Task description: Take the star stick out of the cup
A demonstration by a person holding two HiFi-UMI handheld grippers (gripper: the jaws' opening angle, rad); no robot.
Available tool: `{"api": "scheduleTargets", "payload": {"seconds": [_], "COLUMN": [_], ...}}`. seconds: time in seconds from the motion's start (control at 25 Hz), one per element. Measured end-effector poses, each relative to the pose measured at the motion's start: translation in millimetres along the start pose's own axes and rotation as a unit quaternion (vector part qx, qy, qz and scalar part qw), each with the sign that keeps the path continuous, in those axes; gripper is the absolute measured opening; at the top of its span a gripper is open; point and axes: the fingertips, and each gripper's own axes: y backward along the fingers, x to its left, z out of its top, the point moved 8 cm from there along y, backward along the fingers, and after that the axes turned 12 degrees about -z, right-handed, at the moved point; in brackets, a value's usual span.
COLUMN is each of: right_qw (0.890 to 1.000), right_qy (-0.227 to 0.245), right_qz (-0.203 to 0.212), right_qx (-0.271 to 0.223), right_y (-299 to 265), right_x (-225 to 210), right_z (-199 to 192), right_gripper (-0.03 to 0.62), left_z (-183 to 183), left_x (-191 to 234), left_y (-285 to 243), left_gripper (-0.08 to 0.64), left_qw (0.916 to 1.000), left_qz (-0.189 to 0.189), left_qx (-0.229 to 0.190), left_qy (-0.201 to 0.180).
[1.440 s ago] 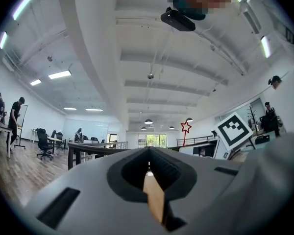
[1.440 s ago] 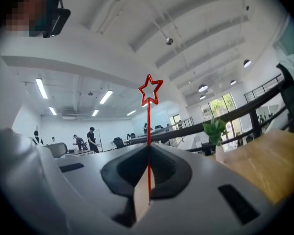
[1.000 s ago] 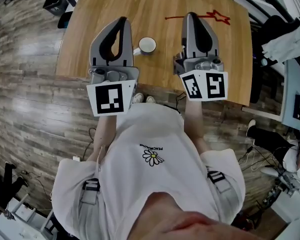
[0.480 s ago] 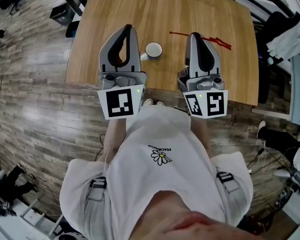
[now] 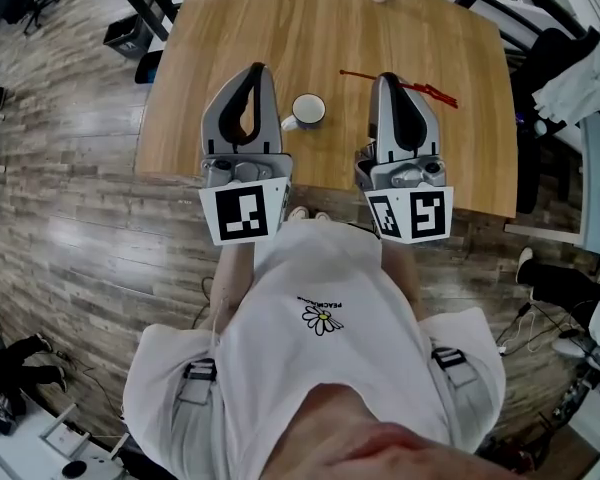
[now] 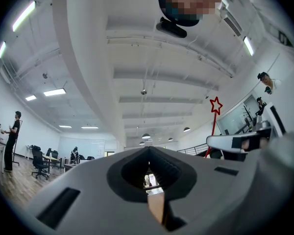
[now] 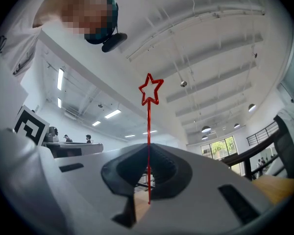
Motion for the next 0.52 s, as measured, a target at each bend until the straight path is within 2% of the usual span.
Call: {"api": "scheduleTargets", "payload": {"seconds": [0.52], "right_qw": [1.000], "right_qy": [-0.003], "right_qz": [-0.004], "right_qx": [0.000], "right_y": [-1.0], "right_x": [-7.1], "right_z": [2.3], "right_gripper": [0.012], "left_z": [-6.4], "left_x": [-0.3], "left_y": [2.4], "left_gripper": [0.015], "left_qw": [0.9999], "left_qz": [-0.004], "left_qx": [0.006], "left_qy": [0.011]}}
